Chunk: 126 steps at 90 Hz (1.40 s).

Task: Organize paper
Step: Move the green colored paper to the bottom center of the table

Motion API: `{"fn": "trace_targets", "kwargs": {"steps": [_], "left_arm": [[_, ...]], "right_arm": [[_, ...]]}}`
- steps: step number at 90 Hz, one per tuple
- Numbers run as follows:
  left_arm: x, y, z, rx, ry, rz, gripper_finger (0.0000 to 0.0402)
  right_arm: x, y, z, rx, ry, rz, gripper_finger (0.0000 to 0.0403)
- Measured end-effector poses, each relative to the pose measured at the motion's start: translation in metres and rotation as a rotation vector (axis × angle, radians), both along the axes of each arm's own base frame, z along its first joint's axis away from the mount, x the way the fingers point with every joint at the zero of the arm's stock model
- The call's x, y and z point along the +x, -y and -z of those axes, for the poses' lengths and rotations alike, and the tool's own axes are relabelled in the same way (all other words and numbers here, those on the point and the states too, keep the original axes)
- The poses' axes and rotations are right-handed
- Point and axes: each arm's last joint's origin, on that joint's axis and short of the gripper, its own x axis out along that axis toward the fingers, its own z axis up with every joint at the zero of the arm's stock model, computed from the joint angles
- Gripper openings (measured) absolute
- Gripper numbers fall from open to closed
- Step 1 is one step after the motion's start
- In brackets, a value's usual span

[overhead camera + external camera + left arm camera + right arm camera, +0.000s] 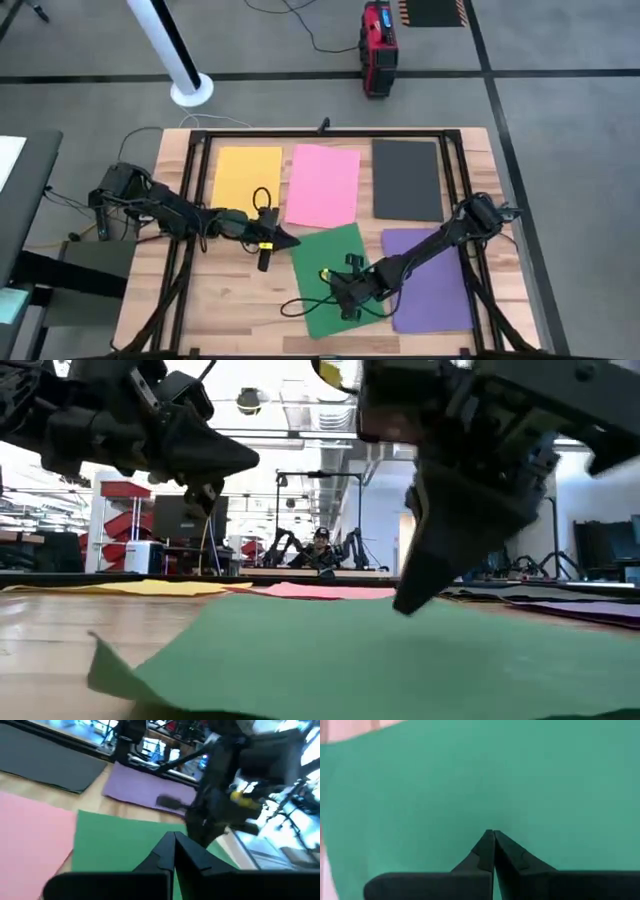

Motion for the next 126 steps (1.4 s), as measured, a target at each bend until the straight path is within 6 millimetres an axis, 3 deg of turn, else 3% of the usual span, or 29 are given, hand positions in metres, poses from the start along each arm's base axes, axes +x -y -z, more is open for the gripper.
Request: {"fn": "trace_targets", "kwargs": {"steps": [24, 42, 56, 61, 72, 86, 126], "left_arm": [[-0.001, 0.007, -0.004, -0.038, 0.036, 0.045, 0.0], [-0.001, 0.008, -0.002, -0.032, 0.018, 0.039, 0.0], [-0.001, 0.008, -0.002, -0.019, 0.02, 0.026, 0.0], [-0.001, 0.008, -0.002, -0.01, 0.022, 0.02, 0.0], [-0.001, 0.006, 0.0, 0.018, 0.002, -0.013, 0.0], [-0.002, 0.001, 0.007, 0.0, -0.072, -0.079, 0.0], [-0.002, 0.0, 0.008, -0.052, -0.085, -0.13, 0.0]], "right_arm": [[0.014, 0.023, 0.003, 0.069, 0.089, -0.033, 0.0], [0.003, 0.03, -0.028, 0.014, 0.061, -0.032, 0.0], [-0.007, 0.029, -0.058, 0.035, 0.222, -0.004, 0.0], [-0.014, 0.034, -0.049, 0.008, 0.202, 0.039, 0.0], [-0.027, 0.05, -0.007, -0.02, 0.114, 0.111, 0.0], [-0.027, 0.067, 0.013, -0.013, 0.088, 0.208, 0.0], [-0.041, 0.038, 0.015, 0.17, 0.038, 0.291, 0.0]]}}
